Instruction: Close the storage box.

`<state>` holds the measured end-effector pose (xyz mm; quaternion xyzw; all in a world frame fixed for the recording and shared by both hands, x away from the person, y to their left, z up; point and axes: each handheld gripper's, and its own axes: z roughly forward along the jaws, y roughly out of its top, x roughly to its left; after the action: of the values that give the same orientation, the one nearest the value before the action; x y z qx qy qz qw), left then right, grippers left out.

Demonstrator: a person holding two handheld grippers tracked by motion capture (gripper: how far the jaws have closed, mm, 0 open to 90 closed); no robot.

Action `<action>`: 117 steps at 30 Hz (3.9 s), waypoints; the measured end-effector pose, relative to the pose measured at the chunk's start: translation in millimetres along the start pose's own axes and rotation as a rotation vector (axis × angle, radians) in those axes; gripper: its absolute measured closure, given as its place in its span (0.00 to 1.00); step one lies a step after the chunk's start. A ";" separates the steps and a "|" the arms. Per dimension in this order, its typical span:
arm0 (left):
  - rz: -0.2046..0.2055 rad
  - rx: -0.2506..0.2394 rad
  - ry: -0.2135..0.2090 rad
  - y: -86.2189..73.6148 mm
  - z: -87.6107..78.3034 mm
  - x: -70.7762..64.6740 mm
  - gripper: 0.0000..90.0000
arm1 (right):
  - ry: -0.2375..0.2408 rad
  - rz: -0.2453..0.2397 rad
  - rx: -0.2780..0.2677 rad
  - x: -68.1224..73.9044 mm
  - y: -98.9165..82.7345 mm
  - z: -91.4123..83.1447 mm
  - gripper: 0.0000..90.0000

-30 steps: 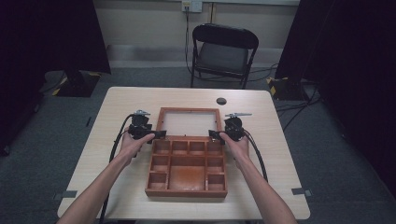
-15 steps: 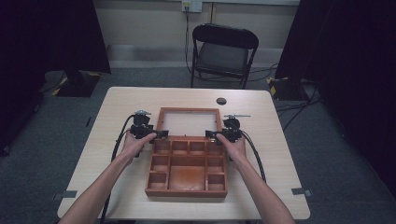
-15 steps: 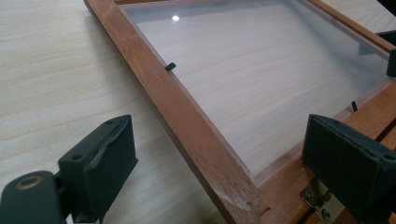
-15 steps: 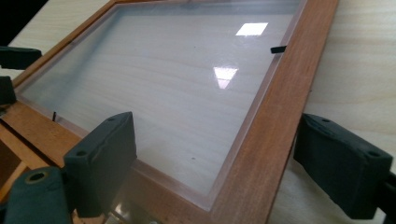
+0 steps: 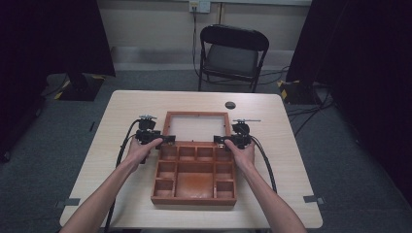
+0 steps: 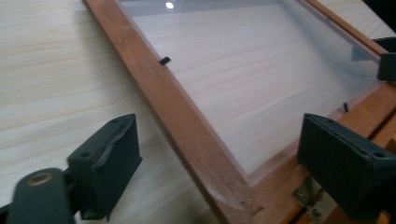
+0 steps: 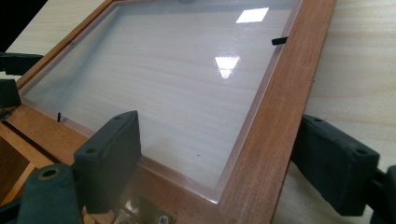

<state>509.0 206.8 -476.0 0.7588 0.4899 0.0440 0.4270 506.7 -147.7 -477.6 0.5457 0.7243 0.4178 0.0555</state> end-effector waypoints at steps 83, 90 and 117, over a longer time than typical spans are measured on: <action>0.125 -0.154 -0.064 15.1 -47.7 -16.5 0.52 | 0.048 -0.086 -0.209 15.5 6.0 -54.6 0.49; 0.128 -0.176 -0.077 16.3 -54.1 -16.7 0.54 | 0.062 -0.095 -0.208 17.0 6.0 -57.6 0.47; 0.173 -0.182 -0.086 10.3 -70.8 -28.9 0.50 | 0.078 -0.107 -0.202 24.0 2.6 -67.3 0.47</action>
<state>467.0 225.5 -414.0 0.7575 0.3979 0.0921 0.5093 463.0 -164.2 -423.4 0.4813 0.7082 0.5059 0.1042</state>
